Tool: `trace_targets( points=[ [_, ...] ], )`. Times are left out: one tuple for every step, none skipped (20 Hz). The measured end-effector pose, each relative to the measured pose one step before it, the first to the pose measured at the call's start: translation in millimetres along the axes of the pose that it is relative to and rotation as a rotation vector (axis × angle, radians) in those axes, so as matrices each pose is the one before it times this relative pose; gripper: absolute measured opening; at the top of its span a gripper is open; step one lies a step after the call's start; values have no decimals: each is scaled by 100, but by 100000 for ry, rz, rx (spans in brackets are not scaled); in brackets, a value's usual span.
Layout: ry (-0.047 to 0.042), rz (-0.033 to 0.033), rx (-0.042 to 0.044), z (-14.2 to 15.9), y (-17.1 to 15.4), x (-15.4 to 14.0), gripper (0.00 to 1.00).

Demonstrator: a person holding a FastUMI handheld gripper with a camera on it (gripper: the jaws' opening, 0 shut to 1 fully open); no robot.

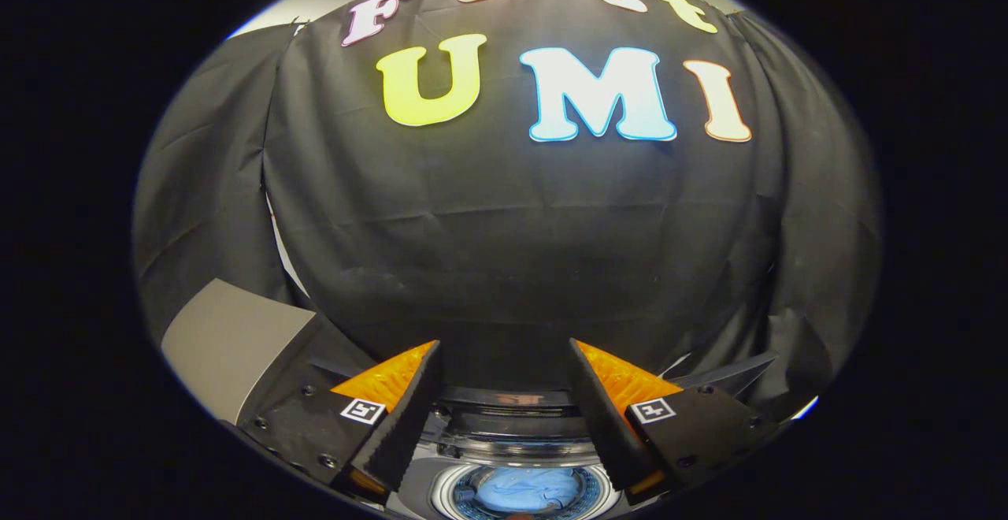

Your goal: Put the clothes into the washing machine and then close the washing machine lid.

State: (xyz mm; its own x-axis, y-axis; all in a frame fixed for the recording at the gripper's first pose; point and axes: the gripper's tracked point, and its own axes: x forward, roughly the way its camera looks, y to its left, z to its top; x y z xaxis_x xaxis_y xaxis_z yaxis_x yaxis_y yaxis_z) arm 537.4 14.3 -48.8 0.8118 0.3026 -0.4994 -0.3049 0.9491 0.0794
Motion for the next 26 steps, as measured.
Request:
trace_targets(
  points=[
    [-342,-54,1247,-73,-81,-364,97],
    [203,-157,-678,-81,184,-129,97],
    [-783,-165,-1434,-71,154,-134,97],
    [-1067,-6,-505,1,-24,-363,97],
    [-1484,13,340,-140,-19,-546,97],
    [-2258,91,-484,-84,82,-287,97],
    [-1997,63,-466,-156,90,-429,98],
    [-1805,-338,-210,-113,73,-549,98],
    [-2607,-576,-74,-131,74,-402,97],
    [-1716,-514,-478,-136,31,-480,97],
    [-1601,-414,-232,-268,162,-456,97],
    [-1041,39,-297,-118,115,-354,97],
    [-714,144,-10,-216,26,-333,97],
    [-114,153,-100,-102,19,-260,97],
    [-29,133,-269,-226,-13,-313,97],
    [-872,110,-179,-145,116,-407,97],
    [-1102,-71,-83,-223,-6,-556,97],
    [-1231,-172,-55,-199,76,-509,97],
    [-892,-144,-324,-301,39,-484,97],
    [-468,-138,-1,-259,92,-458,97],
    [-582,-132,427,-354,19,-474,97],
    [-752,133,-487,-156,116,-313,97],
    [-1207,212,-590,-141,90,-507,97],
    [-1189,176,-393,-149,22,-176,97],
    [-1025,366,-217,-292,16,-264,97],
    [-581,245,-120,-145,48,-317,97]
  ],
)
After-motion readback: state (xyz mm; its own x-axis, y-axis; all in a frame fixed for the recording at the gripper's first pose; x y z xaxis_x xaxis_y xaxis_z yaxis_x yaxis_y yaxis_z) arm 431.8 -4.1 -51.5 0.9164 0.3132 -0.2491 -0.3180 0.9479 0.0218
